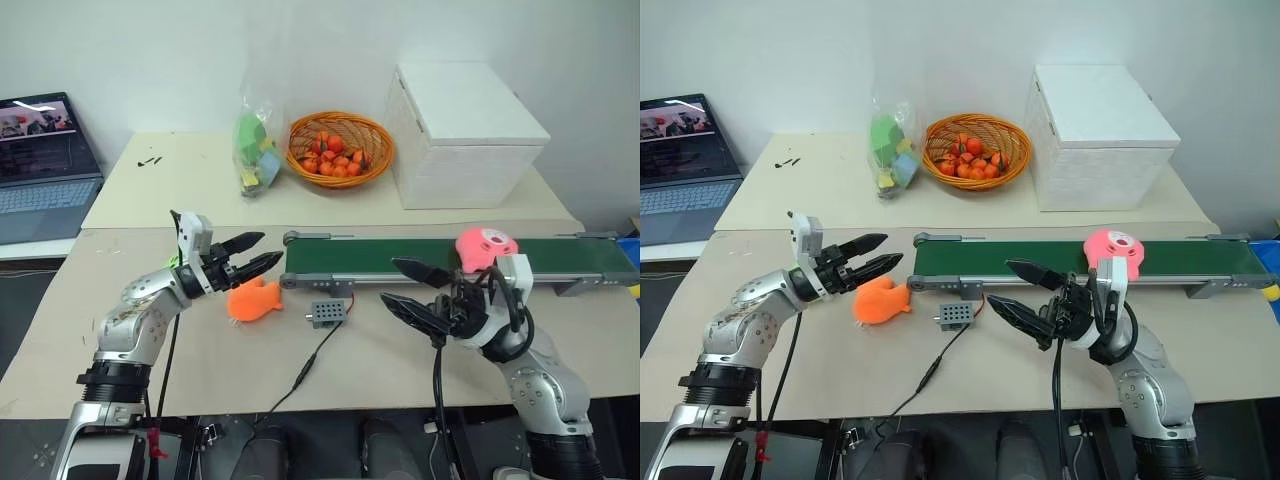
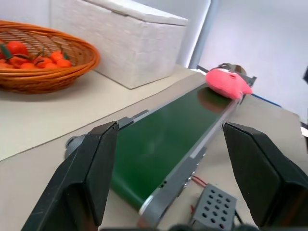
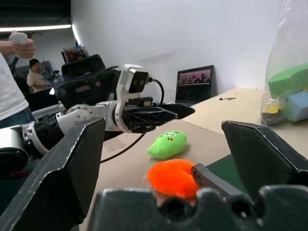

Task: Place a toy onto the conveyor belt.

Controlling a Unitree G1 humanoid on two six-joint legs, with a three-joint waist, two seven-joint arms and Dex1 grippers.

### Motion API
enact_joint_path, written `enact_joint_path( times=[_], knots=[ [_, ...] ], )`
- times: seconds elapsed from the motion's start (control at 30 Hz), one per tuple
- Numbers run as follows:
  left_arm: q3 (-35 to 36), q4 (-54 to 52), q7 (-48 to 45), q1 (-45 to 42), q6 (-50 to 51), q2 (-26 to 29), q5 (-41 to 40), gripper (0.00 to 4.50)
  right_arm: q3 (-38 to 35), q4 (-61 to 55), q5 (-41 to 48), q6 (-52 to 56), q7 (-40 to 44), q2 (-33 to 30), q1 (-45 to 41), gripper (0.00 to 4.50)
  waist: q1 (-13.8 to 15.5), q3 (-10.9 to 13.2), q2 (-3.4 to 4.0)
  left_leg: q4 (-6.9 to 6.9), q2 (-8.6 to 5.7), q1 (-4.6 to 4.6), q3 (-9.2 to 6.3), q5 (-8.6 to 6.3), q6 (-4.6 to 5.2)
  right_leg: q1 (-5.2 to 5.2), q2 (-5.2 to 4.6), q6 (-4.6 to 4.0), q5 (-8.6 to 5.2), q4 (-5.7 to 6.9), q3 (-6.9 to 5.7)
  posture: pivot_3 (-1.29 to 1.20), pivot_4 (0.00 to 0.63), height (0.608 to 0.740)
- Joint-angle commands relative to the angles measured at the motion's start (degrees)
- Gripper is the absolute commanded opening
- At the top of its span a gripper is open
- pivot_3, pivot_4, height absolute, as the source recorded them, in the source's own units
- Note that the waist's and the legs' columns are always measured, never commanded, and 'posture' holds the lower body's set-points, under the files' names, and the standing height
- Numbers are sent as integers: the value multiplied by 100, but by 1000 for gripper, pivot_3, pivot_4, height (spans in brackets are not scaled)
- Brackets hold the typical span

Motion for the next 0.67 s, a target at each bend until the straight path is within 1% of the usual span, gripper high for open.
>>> enact_joint_path(
  times=[0.03,0.2,0.67],
  knots=[
    [69,-261,-114,-107,-23,-20,102,3665,-106,-53,14,-86,4,-55,-14,4500,-2,0,0,0,0,0,0,0,0,0,0,0,0,-2,1,0,150,727],
    [5,-208,-185,-113,-145,-75,364,3665,-82,-38,-10,-96,-10,-59,2,4500,1,0,0,0,0,0,1,0,0,0,0,-1,0,-4,1,0,150,727],
    [-33,-225,-331,-93,-151,-273,692,3665,-40,-11,-120,-131,-40,-13,61,4500,0,0,0,-3,0,0,1,0,0,-1,0,-1,-1,-8,1,0,150,727]
  ],
)
